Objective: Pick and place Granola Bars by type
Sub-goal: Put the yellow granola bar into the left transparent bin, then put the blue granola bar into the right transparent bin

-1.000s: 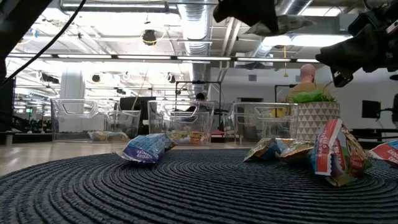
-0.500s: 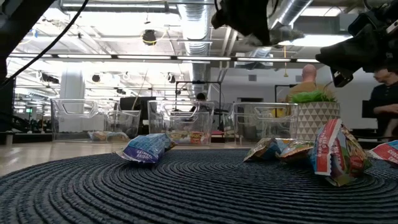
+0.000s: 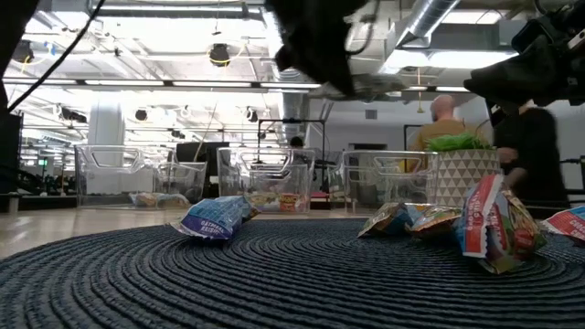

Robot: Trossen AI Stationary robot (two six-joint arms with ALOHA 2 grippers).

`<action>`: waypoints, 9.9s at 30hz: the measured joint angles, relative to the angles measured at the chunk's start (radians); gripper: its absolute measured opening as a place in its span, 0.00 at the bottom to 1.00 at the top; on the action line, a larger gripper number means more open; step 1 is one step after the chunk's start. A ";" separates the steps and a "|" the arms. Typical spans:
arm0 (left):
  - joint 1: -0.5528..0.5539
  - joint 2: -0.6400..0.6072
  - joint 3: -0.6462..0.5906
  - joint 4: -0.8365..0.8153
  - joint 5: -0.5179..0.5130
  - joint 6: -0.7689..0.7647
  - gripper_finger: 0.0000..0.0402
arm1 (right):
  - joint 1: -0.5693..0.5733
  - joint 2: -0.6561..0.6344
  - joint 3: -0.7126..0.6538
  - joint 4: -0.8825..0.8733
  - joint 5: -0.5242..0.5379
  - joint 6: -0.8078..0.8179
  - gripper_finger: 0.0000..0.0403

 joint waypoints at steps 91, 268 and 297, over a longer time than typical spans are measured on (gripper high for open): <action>0.734 -1.092 -0.992 0.057 -0.057 -0.527 0.20 | 0.000 0.000 0.000 0.000 0.000 0.000 0.19; -0.103 -0.011 -0.474 0.196 0.444 -1.002 0.56 | 0.000 0.020 0.000 0.000 0.000 0.000 0.19; -0.103 -0.010 -0.475 0.280 0.478 -0.953 0.03 | 0.000 0.020 0.000 0.000 0.000 0.000 0.19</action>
